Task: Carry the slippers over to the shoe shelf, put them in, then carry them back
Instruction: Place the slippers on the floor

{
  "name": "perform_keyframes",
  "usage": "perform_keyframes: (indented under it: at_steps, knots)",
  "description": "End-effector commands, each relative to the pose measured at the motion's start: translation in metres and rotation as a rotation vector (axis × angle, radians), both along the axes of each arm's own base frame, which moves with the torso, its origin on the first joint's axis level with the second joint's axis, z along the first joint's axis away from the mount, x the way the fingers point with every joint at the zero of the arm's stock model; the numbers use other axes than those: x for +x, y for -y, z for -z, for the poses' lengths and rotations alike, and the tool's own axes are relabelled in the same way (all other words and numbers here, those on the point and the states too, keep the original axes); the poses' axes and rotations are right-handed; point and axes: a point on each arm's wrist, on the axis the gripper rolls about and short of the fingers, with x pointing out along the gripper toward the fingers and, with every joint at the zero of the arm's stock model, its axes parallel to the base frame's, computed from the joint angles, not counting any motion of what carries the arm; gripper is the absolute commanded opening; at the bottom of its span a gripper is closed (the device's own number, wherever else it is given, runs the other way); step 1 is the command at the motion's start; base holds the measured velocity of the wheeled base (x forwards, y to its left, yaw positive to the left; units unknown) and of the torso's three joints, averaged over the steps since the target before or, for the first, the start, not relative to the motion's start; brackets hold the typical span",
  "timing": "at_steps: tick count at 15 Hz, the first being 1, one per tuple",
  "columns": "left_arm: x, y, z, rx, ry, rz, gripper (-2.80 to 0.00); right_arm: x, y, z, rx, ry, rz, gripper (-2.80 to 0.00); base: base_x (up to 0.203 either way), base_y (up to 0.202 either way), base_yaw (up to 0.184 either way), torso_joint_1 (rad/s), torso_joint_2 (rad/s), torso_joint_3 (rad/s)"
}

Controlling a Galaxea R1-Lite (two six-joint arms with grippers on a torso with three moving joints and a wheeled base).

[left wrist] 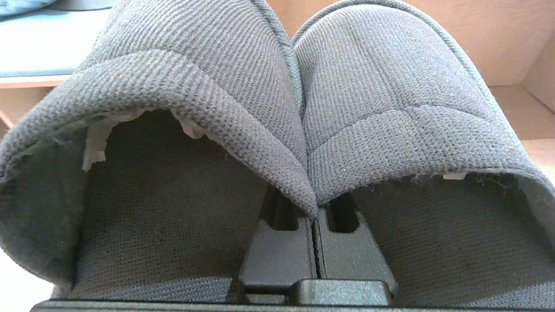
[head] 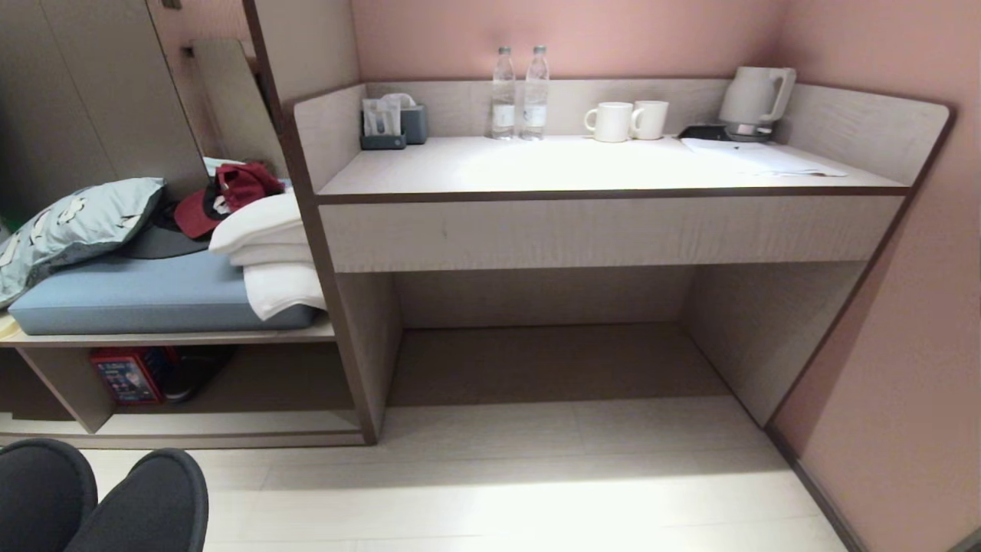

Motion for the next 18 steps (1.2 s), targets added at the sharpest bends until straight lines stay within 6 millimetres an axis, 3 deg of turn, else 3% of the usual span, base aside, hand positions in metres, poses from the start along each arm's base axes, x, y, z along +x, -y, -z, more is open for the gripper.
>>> perform_keyframes:
  at_steps: [1,18]
  knots:
    - [0.0001,0.0000,0.0000,0.000,-0.002,0.000,-2.80,-0.0001,0.0000,0.0000,0.000,0.001,0.000,-2.80,0.000,-0.193,0.003,0.004,0.00,0.000]
    - [0.0001,0.0000,0.0000,0.001,-0.002,0.001,-2.80,-0.0001,0.0000,0.0000,0.000,0.001,0.000,-2.80,0.000,-0.195,0.002,0.003,0.00,0.002]
